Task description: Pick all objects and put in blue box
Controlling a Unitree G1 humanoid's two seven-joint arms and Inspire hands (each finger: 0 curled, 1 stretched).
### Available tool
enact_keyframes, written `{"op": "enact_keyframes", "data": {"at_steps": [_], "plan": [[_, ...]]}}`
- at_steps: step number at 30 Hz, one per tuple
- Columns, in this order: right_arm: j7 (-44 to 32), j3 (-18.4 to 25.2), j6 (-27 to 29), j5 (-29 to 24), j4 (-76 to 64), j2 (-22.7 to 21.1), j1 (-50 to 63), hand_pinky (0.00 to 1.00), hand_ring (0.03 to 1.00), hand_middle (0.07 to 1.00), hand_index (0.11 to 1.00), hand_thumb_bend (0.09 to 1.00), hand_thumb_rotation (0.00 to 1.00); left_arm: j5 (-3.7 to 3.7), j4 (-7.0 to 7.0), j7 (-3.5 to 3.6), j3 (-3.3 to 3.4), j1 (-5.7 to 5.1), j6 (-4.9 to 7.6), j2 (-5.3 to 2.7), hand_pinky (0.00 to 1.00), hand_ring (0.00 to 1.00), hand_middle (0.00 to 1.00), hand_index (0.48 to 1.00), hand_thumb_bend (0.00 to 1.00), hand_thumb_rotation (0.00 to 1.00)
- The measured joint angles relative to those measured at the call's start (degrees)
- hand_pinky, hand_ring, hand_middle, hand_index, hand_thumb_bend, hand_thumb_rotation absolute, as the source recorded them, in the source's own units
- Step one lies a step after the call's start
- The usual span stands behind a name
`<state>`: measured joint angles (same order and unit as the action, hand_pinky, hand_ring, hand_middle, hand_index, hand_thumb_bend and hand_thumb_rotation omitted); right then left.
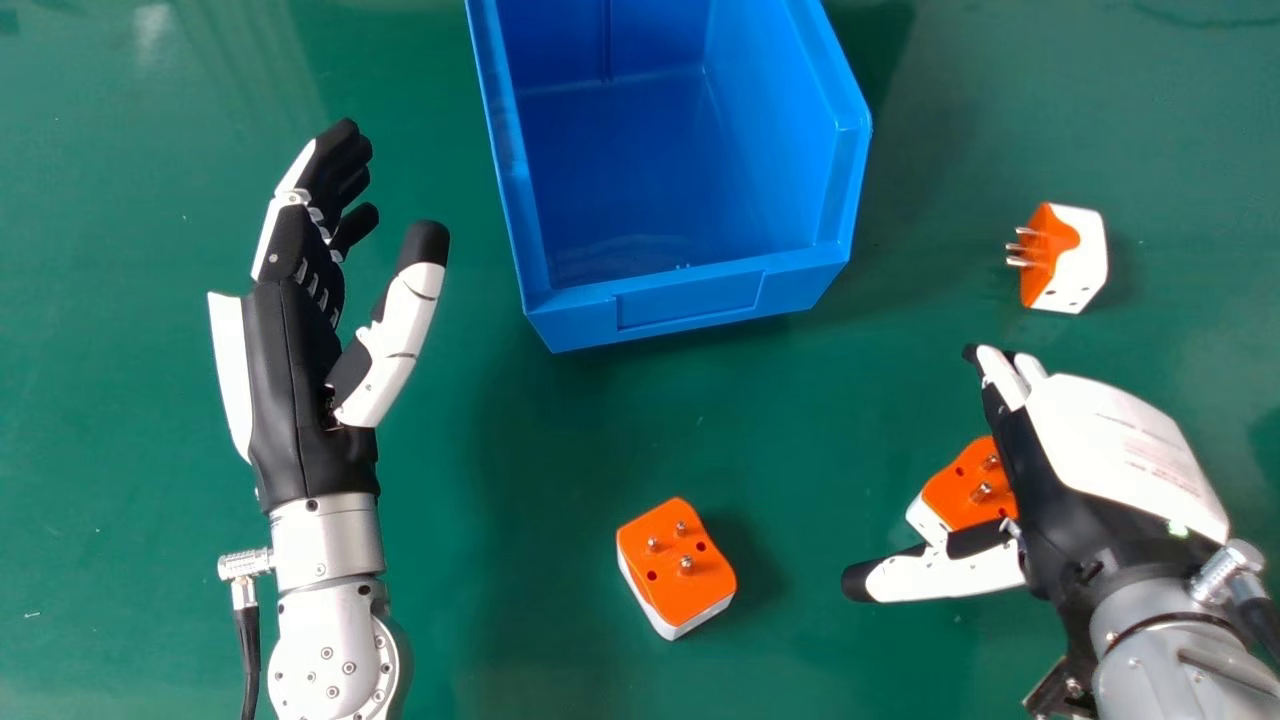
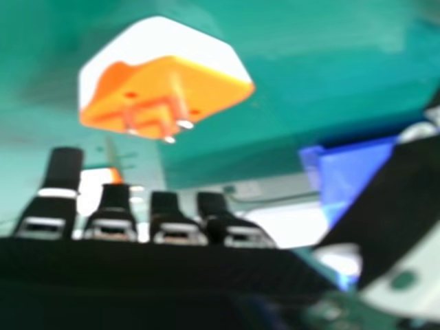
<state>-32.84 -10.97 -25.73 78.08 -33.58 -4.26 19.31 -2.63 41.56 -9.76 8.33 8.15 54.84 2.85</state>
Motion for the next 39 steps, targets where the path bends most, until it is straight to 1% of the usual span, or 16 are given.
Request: {"op": "enact_keyframes", "data": {"at_steps": [6, 11, 13, 14, 15, 16, 20, 21, 23, 25, 28, 29, 35, 39], "plan": [[2.16, 0.03, -0.4, -0.96, 2.17, 1.04, -0.87, 0.94, 1.0, 1.0, 0.974, 0.955, 0.35, -0.04, 0.01, -0.23, 0.1, -0.01, 0.0, 0.05, 0.83, 0.86, 0.85, 0.816, 0.68, 0.52], [2.22, 0.27, -1.17, -1.85, 4.97, 0.63, -2.31, 0.89, 1.0, 1.0, 0.974, 0.964, 0.31, 0.01, 0.01, -0.15, 0.1, -0.03, 0.01, 0.21, 0.83, 0.86, 0.85, 0.816, 0.68, 0.52], [1.9, 0.66, -1.26, -2.65, 5.99, 0.22, -3.19, 0.84, 1.0, 1.0, 0.971, 0.967, 0.28, 0.03, 0.01, -0.14, 0.11, -0.03, 0.02, 0.22, 0.83, 0.86, 0.85, 0.816, 0.69, 0.52], [1.54, 0.79, -1.26, -3.24, 6.64, -0.38, -3.68, 0.81, 1.0, 1.0, 0.97, 0.969, 0.26, 0.09, 0.01, -0.08, 0.11, -0.04, 0.03, 0.22, 0.83, 0.86, 0.85, 0.816, 0.69, 0.52], [1.1, 1.0, -1.29, -3.73, 7.25, -0.77, -4.09, 0.79, 1.0, 1.0, 0.968, 0.972, 0.25, 0.31, 0.01, 0.1, 0.11, -0.04, 0.03, 0.22, 0.83, 0.86, 0.85, 0.815, 0.69, 0.52], [0.96, 1.15, -1.33, -4.05, 7.72, -0.98, -4.38, 0.79, 1.0, 1.0, 0.968, 0.972, 0.25, 0.38, 0.01, 0.17, 0.11, -0.04, 0.03, 0.22, 0.83, 0.86, 0.85, 0.815, 0.69, 0.52], [0.8, 2.01, -2.3, -6.6, 9.47, -2.13, -5.27, 0.7, 0.998, 1.0, 0.954, 0.98, 0.18, 0.51, 0.01, 0.42, 0.2, -0.05, 0.03, 0.22, 0.83, 0.86, 0.85, 0.815, 0.69, 0.51], [0.78, 2.27, -2.5, -7.08, 9.91, -2.43, -5.43, 0.7, 0.998, 1.0, 0.954, 0.98, 0.18, 0.5, 0.01, 0.47, 0.25, -0.05, 0.03, 0.22, 0.83, 0.86, 0.85, 0.815, 0.69, 0.51], [0.94, 2.61, -2.54, -8.31, 10.51, -3.34, -5.8, 0.66, 0.995, 1.0, 0.947, 0.972, 0.15, 0.5, 0.01, 0.56, 0.31, -0.05, 0.03, 0.22, 0.83, 0.86, 0.85, 0.815, 0.69, 0.51], [0.91, 2.85, -2.63, -9.37, 10.74, -4.25, -6.18, 0.63, 0.984, 1.0, 0.936, 0.968, 0.13, 0.57, 0.0, 0.9, 0.34, -0.06, 0.04, 0.22, 0.83, 0.86, 0.85, 0.814, 0.69, 0.51], [0.9, 2.93, -3.21, -10.64, 11.26, -5.25, -6.83, 0.63, 0.984, 1.0, 0.933, 0.962, 0.12, 1.02, -0.01, 1.35, 0.36, -0.1, 0.03, 0.2, 0.83, 0.86, 0.85, 0.814, 0.69, 0.51], [0.99, 2.93, -3.37, -10.95, 11.49, -5.49, -7.09, 0.62, 0.98, 1.0, 0.93, 0.958, 0.12, 1.05, -0.01, 1.47, 0.37, -0.11, 0.04, 0.2, 0.83, 0.86, 0.85, 0.814, 0.69, 0.51], [3.78, 2.91, -3.41, -13.6, 13.71, -7.21, -8.18, 0.56, 0.954, 0.987, 0.906, 0.954, 0.09, 0.98, -0.01, 1.45, 0.46, -0.13, 0.04, 0.21, 0.83, 0.86, 0.85, 0.814, 0.69, 0.51], [5.07, 2.88, -3.44, -15.38, 15.66, -8.56, -9.53, 0.55, 0.949, 0.988, 0.904, 0.944, 0.1, 0.98, -0.02, 1.46, 0.44, -0.13, 0.02, 0.21, 0.83, 0.86, 0.85, 0.814, 0.69, 0.51]]}}
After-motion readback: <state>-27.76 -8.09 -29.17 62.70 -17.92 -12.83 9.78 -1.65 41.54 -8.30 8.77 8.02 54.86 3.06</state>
